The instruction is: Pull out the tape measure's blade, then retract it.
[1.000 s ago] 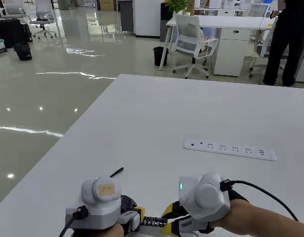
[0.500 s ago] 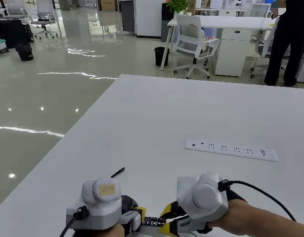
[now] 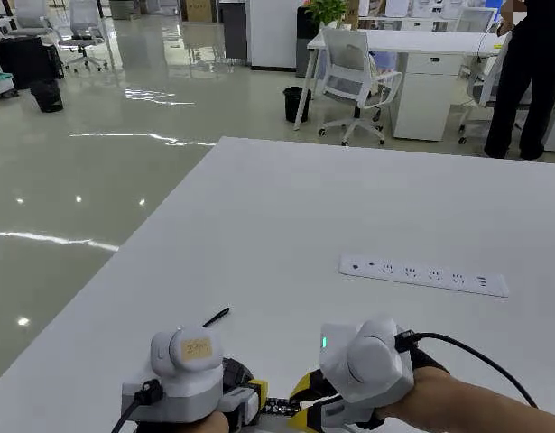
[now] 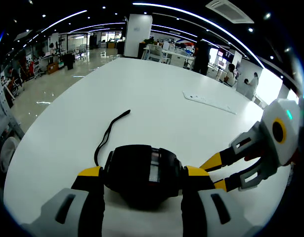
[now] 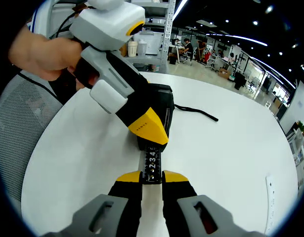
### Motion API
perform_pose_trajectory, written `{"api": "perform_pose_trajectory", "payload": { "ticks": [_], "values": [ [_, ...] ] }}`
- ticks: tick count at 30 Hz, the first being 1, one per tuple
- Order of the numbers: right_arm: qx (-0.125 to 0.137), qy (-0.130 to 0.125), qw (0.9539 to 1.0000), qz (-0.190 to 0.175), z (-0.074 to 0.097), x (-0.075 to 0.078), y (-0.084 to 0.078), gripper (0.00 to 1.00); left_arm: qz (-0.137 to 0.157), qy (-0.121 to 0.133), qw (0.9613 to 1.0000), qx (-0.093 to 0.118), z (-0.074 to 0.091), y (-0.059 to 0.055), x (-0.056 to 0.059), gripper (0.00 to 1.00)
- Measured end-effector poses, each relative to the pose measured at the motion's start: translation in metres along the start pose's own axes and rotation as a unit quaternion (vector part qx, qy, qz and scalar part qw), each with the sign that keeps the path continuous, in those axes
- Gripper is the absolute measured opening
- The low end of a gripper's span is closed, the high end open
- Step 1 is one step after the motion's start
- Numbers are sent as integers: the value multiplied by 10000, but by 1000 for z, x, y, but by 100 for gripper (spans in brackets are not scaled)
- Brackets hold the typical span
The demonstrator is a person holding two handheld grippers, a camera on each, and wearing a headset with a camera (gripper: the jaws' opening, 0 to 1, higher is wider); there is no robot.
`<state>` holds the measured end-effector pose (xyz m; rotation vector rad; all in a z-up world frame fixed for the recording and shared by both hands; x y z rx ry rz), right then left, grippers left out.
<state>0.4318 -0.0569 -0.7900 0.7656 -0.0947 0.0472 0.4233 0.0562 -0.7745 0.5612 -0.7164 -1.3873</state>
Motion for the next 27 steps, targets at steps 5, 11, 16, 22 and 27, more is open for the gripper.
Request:
{"api": "perform_pose_trajectory", "payload": {
  "ticks": [5,11,16,22,27],
  "values": [
    [9,-11,10000,-12,-2,0,1,15,2,-4,10000,0,0,0,1,58],
    [7,-16,10000,-9,-3,0,2,15,-1,-7,10000,1,0,0,0,58],
    [5,-16,10000,4,-5,0,4,15,2,-10,10000,5,0,0,0,58],
    [9,-15,10000,9,-8,0,6,15,13,-13,10000,9,0,0,0,58],
    [9,-17,10000,16,-9,0,8,15,16,-18,10000,11,0,0,-1,58]
  ]
}}
Point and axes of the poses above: the centre of the closed fingertips' face, and the gripper's own axes: z roughly backward along the fingers, x roughly to its right, y roughly out of its top, the point moved 4 cm from there along z, roughly backward along the fingers
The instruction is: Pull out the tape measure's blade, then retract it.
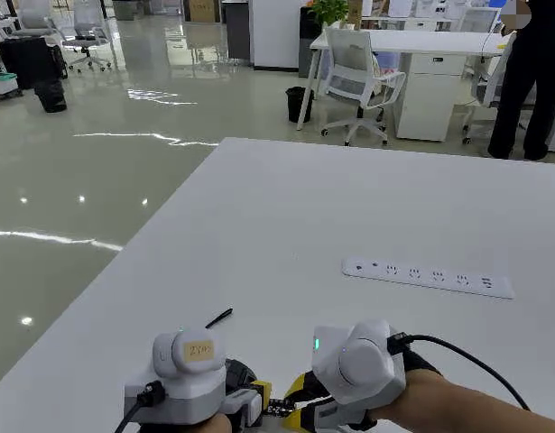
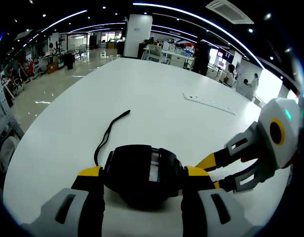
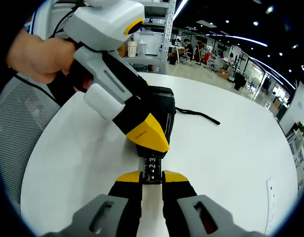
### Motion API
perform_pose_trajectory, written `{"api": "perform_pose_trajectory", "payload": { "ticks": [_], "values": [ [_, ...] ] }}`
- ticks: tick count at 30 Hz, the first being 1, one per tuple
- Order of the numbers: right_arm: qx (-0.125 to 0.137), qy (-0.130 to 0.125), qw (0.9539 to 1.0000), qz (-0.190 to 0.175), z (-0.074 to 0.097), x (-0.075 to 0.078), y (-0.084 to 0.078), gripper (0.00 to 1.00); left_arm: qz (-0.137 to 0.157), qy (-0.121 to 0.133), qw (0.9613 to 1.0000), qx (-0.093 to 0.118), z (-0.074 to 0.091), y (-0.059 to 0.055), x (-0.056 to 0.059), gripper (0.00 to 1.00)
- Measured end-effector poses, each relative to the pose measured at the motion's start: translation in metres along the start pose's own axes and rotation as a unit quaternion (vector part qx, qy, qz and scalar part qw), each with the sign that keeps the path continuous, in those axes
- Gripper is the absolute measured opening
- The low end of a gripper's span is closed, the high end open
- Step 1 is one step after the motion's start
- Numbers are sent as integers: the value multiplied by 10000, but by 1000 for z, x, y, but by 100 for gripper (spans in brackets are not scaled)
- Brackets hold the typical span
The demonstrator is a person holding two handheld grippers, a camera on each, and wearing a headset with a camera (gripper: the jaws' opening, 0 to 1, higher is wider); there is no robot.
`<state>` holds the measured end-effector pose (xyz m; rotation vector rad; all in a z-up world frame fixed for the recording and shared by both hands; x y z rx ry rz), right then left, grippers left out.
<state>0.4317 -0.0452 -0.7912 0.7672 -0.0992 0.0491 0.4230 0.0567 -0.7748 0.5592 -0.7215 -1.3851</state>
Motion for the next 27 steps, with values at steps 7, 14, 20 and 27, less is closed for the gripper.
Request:
{"api": "perform_pose_trajectory", "payload": {
  "ticks": [7,14,20,27],
  "values": [
    [1,-2,10000,2,-3,1,2,15,13,-5,10000,-2,-1,0,0,58],
    [6,2,10000,11,-6,1,4,15,15,-6,10000,1,0,0,0,59],
    [0,2,10000,7,-8,1,6,15,15,-6,10000,2,0,0,0,59],
    [-11,4,10000,15,-11,1,8,15,27,-10,10000,-2,0,0,0,59]
  ]
}}
Point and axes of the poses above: the centre of the closed fingertips' face, and the gripper's own axes: z roughly backward along the fingers, x roughly to its right, y roughly out of its top, the point moved 4 cm from there along z, roughly backward along the fingers
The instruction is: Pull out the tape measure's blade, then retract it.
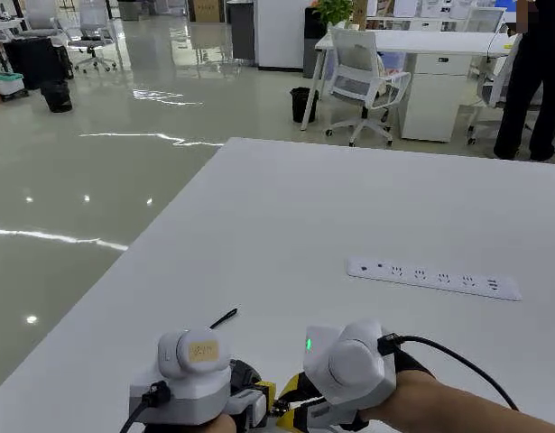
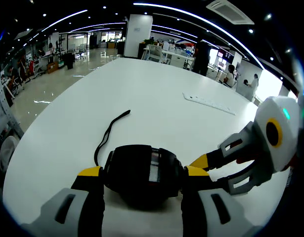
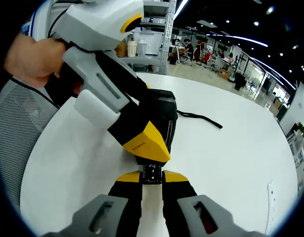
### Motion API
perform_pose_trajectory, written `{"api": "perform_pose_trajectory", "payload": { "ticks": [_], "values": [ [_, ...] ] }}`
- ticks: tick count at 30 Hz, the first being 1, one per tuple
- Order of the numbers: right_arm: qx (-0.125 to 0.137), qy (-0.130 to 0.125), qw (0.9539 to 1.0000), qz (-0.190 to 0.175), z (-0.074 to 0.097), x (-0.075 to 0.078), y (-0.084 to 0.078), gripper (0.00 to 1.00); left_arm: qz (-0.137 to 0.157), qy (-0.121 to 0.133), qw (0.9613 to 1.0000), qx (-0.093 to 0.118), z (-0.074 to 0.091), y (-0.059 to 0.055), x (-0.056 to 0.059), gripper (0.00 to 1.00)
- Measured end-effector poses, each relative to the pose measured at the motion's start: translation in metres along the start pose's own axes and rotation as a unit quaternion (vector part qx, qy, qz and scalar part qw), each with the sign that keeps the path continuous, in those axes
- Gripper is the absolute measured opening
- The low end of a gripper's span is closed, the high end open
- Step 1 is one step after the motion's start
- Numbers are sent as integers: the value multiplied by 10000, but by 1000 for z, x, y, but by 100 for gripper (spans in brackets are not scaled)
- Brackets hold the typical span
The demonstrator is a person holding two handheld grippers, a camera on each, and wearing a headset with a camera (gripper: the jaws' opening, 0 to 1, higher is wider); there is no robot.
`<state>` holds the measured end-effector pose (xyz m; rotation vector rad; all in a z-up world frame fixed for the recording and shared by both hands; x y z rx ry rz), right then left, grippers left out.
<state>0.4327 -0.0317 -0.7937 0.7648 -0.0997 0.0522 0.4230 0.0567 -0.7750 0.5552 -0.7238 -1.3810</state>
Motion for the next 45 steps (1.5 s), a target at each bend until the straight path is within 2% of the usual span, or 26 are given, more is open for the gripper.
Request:
{"api": "perform_pose_trajectory", "payload": {
  "ticks": [24,39,45],
  "values": [
    [-1,5,10000,-32,-6,0,4,15,69,-5,10000,17,0,-1,0,59],
    [-24,12,10000,-96,-9,-2,1,15,-107,24,9999,-8,-1,-2,2,60],
    [-12,3,9998,-200,-11,-5,-1,16,-251,6,9996,-88,-1,-2,3,61]
  ]
}}
Point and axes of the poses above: the centre of the closed fingertips' face, and the gripper's own axes: z roughly backward along the fingers, x roughly to its right, y roughly out of its top, the point moved 4 cm from there along z, roughly backward along the fingers
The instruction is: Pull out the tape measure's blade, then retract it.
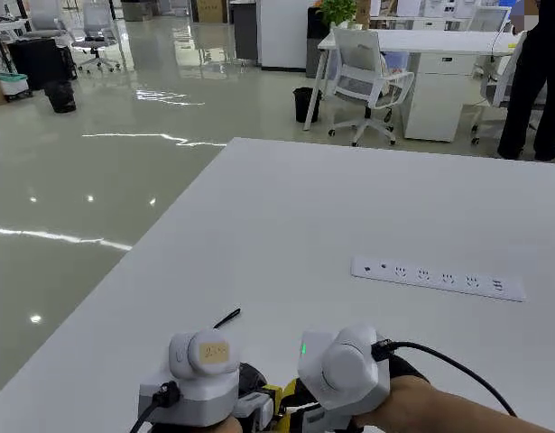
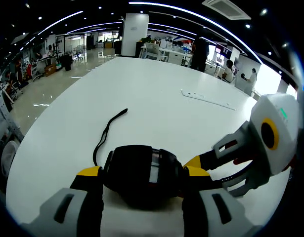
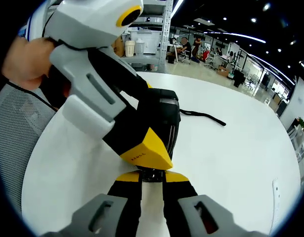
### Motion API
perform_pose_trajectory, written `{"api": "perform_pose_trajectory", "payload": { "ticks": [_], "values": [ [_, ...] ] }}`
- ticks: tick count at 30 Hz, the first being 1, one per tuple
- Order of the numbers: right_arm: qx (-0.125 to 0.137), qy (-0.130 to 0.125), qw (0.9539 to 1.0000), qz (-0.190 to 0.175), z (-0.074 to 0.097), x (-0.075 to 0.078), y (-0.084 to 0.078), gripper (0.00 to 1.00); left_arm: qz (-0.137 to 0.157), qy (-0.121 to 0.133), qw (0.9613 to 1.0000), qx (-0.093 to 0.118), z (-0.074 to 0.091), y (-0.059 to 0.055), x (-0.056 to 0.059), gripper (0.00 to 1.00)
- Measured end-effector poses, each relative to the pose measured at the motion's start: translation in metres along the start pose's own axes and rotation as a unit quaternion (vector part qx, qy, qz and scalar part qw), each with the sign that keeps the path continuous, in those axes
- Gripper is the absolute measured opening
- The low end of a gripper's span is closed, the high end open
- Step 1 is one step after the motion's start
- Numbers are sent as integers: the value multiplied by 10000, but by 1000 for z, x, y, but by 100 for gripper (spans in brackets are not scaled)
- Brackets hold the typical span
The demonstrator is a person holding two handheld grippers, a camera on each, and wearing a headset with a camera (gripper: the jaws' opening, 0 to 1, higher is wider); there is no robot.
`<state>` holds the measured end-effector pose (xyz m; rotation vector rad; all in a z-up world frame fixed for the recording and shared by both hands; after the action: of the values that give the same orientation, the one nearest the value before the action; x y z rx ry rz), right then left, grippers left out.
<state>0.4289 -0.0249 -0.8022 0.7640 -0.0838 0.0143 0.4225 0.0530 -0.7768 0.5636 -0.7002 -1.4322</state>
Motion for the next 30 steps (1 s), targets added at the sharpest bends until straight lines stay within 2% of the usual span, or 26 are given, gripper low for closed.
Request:
{"api": "perform_pose_trajectory", "payload": {
  "ticks": [8,17,30],
  "values": [
    [33,-41,10000,-62,0,-1,-1,16,8,-15,10000,-36,0,0,0,62],
    [-8,-89,9999,-141,0,0,-1,17,59,-20,10000,48,1,0,0,63],
    [-49,-169,9995,-280,4,-1,1,26,-17,-58,9999,117,8,5,-3,63]
  ]
}}
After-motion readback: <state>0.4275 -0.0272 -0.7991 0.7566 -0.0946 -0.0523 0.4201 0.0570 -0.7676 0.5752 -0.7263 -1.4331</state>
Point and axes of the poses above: the centre of the closed fingertips' face, and the gripper's own axes: z roughly backward along the fingers, x roughly to its right, y roughly out of its top, the point moved 4 cm from there along z, roughly backward along the fingers
